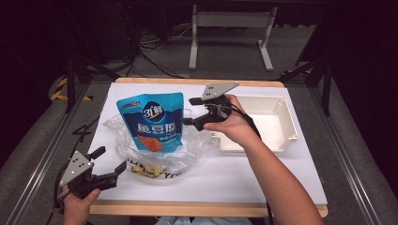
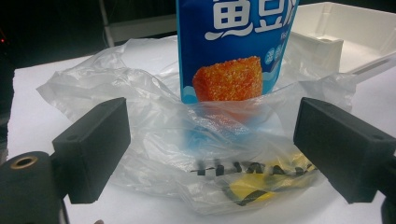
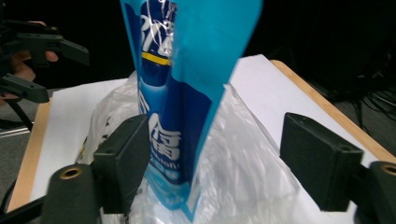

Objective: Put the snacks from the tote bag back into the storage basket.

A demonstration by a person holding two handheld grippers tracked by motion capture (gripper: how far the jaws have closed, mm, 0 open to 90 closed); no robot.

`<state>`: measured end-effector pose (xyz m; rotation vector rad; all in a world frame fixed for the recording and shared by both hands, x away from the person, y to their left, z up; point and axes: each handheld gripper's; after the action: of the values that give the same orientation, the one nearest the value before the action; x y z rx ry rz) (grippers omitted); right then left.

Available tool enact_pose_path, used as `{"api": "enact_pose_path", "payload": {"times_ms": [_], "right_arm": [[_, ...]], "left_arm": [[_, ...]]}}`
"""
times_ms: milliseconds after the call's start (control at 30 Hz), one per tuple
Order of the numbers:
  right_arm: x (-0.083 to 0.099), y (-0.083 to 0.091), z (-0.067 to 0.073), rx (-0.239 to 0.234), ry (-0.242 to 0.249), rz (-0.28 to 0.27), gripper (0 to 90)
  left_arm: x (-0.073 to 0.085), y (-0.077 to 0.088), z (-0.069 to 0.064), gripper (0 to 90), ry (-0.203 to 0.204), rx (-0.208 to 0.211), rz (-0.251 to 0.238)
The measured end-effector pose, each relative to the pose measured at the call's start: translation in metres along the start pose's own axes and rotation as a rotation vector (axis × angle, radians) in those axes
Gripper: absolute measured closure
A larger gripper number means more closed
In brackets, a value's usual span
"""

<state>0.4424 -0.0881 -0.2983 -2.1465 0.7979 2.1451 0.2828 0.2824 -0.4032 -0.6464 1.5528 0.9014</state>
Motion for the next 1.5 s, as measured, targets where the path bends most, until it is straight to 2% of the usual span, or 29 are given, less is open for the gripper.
{"api": "enact_pose_path", "payload": {"times_ms": [133,233,367,633,833,900,1267,1367,1500], "right_arm": [[0.005,-0.016,-0.001,-0.038,-0.012,-0.001,26.5],[0.013,-0.026,0.001,-0.035,-0.055,-0.055,26.9],[0.021,-0.040,0.006,-0.065,-0.028,-0.055,25.7],[0.033,-0.060,0.010,-0.098,-0.018,-0.042,23.8],[0.044,-0.071,0.012,-0.123,-0.032,-0.096,23.4],[0.046,-0.074,0.013,-0.125,-0.030,-0.098,22.3],[0.056,-0.086,0.017,-0.128,0.012,-0.119,22.0],[0.058,-0.089,0.017,-0.134,0.044,-0.117,22.3],[0.060,-0.093,0.018,-0.119,0.083,-0.120,22.1]], "left_arm": [[0.000,0.000,0.000,11.8,0.002,-0.001,0.002],[0.000,0.000,0.001,11.8,0.001,-0.004,-0.002],[0.000,0.000,0.001,12.0,0.002,-0.006,-0.001],[0.000,0.001,0.001,12.0,0.003,-0.007,-0.001],[0.000,0.002,0.003,12.1,0.005,-0.008,-0.005],[0.000,0.001,0.003,12.1,0.007,-0.007,-0.004],[0.000,0.002,0.004,12.1,0.013,-0.008,-0.006],[0.000,0.002,0.004,12.1,0.011,-0.007,0.000],[0.000,0.002,0.004,12.1,0.013,-0.004,-0.003]]}}
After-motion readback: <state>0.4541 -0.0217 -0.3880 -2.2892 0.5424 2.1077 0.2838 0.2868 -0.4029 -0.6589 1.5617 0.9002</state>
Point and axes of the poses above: each handheld gripper's, and its own axes: y roughly backward along the jaws, x roughly out of its underside, z roughly to its left, and after that the axes turned 7 degrees about -z, right-handed
